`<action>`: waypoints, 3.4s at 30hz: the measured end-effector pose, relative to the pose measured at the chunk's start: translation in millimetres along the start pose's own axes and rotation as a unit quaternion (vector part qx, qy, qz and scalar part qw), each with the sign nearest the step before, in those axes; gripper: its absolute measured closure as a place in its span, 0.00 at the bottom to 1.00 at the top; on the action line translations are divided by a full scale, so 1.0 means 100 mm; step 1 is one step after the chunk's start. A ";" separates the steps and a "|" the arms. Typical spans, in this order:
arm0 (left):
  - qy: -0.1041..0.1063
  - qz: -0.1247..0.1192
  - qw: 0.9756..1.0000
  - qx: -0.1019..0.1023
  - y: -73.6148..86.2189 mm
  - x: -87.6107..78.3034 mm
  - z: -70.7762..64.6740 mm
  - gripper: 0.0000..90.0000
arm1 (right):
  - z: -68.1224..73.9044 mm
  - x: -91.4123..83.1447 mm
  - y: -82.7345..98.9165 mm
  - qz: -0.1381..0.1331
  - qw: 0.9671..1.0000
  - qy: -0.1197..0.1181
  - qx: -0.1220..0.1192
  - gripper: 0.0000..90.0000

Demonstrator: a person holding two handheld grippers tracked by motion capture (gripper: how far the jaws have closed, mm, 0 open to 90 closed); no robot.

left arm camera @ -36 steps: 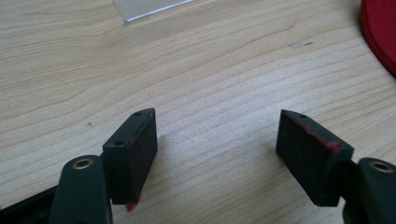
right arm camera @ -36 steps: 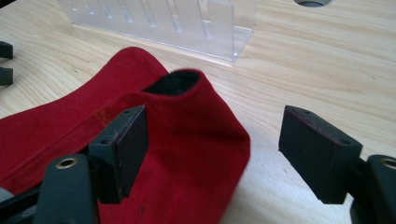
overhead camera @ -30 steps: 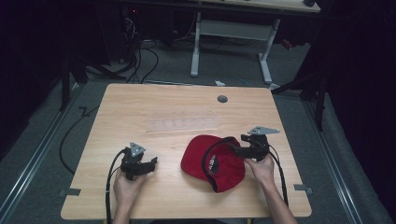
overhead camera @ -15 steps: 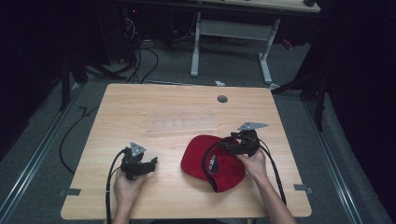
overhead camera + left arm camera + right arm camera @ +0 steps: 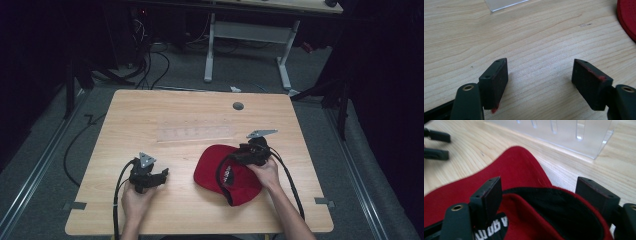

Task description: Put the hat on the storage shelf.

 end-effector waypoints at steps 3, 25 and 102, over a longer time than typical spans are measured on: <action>0.000 0.000 1.000 0.001 0.00 0.00 0.00 0.33 | -0.01 0.04 0.03 0.011 1.000 0.003 -0.005 0.31; -0.001 0.000 1.000 0.000 0.00 0.00 -0.01 0.33 | -0.06 0.05 0.14 0.031 0.996 -0.071 -0.034 0.85; 0.129 0.006 0.991 0.043 0.14 -0.15 -0.91 0.26 | 0.36 -0.63 -0.42 -0.081 0.993 -0.081 0.020 0.91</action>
Point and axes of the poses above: each handheld gripper's, and its own axes: x roughly forward along the jaws, y roughly out of its underside, z roughly to its left, the point moved 4 cm from there along x, roughly forward along the jaws, and after that the axes turned 4 degrees about -y, right-handed, at the moved point
